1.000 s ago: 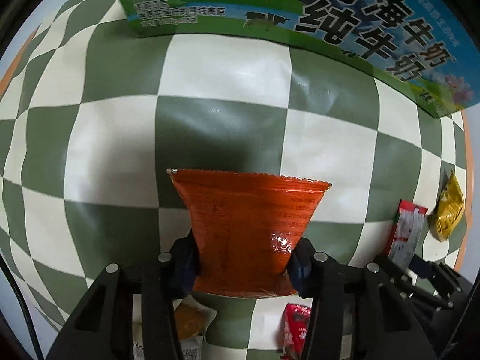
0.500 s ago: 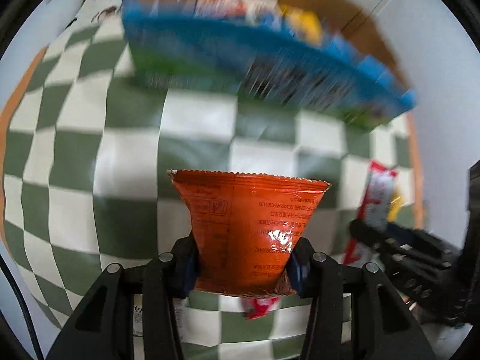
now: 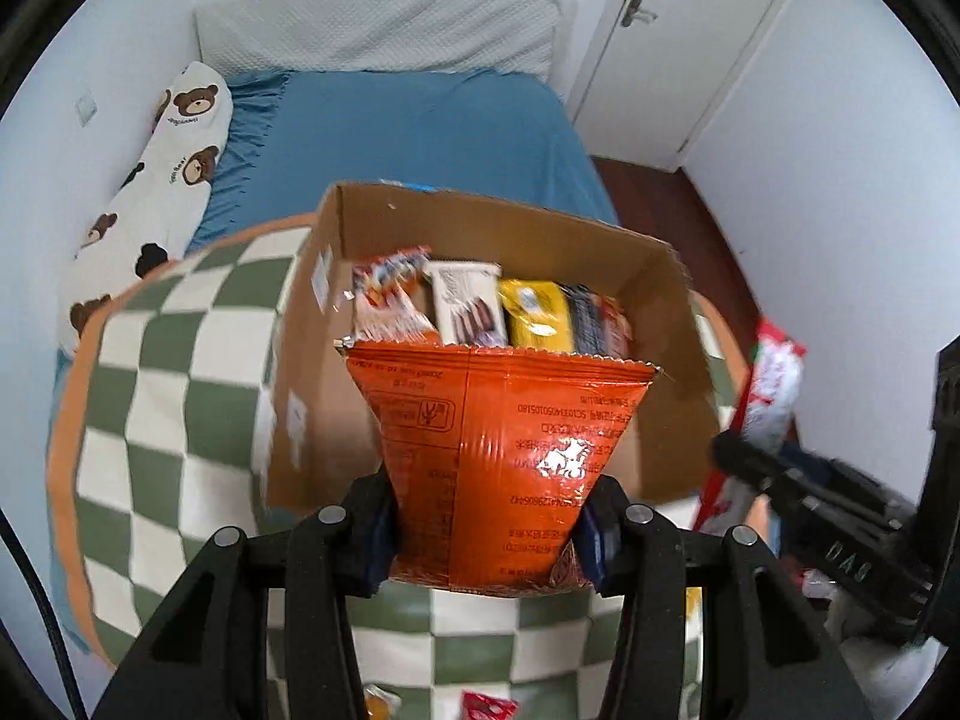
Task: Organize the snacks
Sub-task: 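Carry the orange bag with left tool while right tool carries red-white packet into box, then move both tools back toward the remaining snacks on the blanket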
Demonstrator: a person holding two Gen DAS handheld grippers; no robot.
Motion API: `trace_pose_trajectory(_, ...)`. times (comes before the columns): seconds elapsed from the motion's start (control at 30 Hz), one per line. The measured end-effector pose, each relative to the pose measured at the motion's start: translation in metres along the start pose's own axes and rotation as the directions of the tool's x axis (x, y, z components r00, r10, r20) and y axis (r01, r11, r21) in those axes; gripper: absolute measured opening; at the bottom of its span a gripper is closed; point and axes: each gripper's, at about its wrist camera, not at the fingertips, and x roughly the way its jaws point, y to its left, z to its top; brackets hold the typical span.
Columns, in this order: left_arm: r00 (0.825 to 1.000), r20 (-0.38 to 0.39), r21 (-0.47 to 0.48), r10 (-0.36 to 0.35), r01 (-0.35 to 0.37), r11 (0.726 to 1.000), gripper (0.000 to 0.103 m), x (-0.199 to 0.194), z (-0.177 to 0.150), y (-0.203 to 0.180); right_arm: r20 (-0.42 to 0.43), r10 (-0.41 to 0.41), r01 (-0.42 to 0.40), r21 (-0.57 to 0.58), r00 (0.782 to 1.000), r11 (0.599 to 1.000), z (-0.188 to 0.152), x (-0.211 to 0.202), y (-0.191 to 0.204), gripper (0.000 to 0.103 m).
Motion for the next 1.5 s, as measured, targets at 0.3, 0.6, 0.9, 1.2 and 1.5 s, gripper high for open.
trace_pose_trajectory(0.3, 0.971, -0.203, 0.006, 0.125, -0.127, 0.992, 0.045, 0.101, 0.038, 0.040, -0.075, -0.127, 0.128, 0.000, 0.989, 0.992, 0.062, 0.081, -0.025, 0.046)
trace_pose_trajectory(0.6, 0.930, -0.304, 0.039, 0.207, -0.205, 0.978, 0.046, 0.152, 0.024, 0.058, -0.197, -0.208, 0.198, -0.072, 0.958, 0.978, 0.054, 0.153, -0.034, 0.047)
trace_pose_trajectory(0.9, 0.942, -0.290, 0.010, 0.170, -0.175, 0.985, 0.091, 0.150, 0.021, 0.050, -0.341, -0.226, 0.208, -0.090, 0.912, 0.974, 0.040, 0.187, -0.037, 0.094)
trace_pose_trajectory(1.2, 0.954, -0.235, 0.034, 0.189, -0.186, 0.982, 0.091, 0.128, 0.005, 0.028, -0.285, -0.220, 0.213, -0.055, 0.933, 0.976, 0.037, 0.167, -0.038, 0.096)
trace_pose_trajectory(1.5, 0.982, -0.110, 0.035, 0.151, -0.148, 0.988, 0.091, 0.068, -0.023, -0.001, -0.136, -0.210, 0.206, -0.042, 0.968, 0.978, 0.025, 0.102, -0.028, 0.096)
